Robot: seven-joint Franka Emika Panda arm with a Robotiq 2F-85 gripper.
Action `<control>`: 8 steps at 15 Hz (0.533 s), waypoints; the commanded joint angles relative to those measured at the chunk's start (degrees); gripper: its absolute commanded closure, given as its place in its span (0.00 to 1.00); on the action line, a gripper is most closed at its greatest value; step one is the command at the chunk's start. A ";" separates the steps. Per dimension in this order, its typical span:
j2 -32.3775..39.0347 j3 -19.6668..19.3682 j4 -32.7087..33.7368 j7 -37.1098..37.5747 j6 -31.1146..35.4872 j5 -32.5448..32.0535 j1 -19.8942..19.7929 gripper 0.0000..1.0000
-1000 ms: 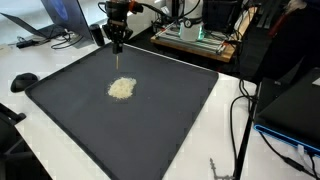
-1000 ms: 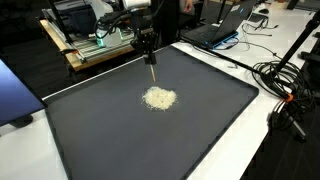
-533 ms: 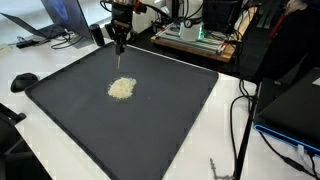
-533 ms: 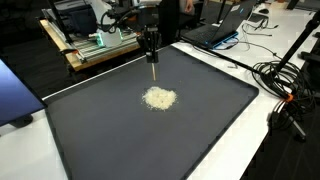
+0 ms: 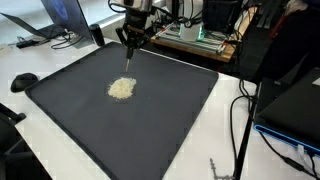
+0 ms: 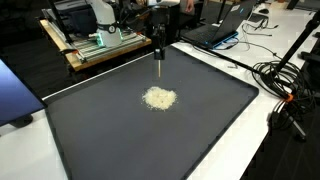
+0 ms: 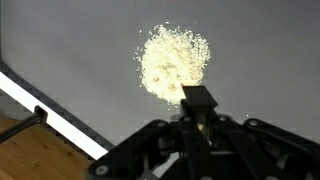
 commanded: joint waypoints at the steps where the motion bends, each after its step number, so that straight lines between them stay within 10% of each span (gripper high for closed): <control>1: -0.90 1.05 -0.53 5.89 -3.18 -8.49 2.03 0.97; 8: 0.63 3.41 0.03 12.90 -6.10 -18.20 4.14 0.88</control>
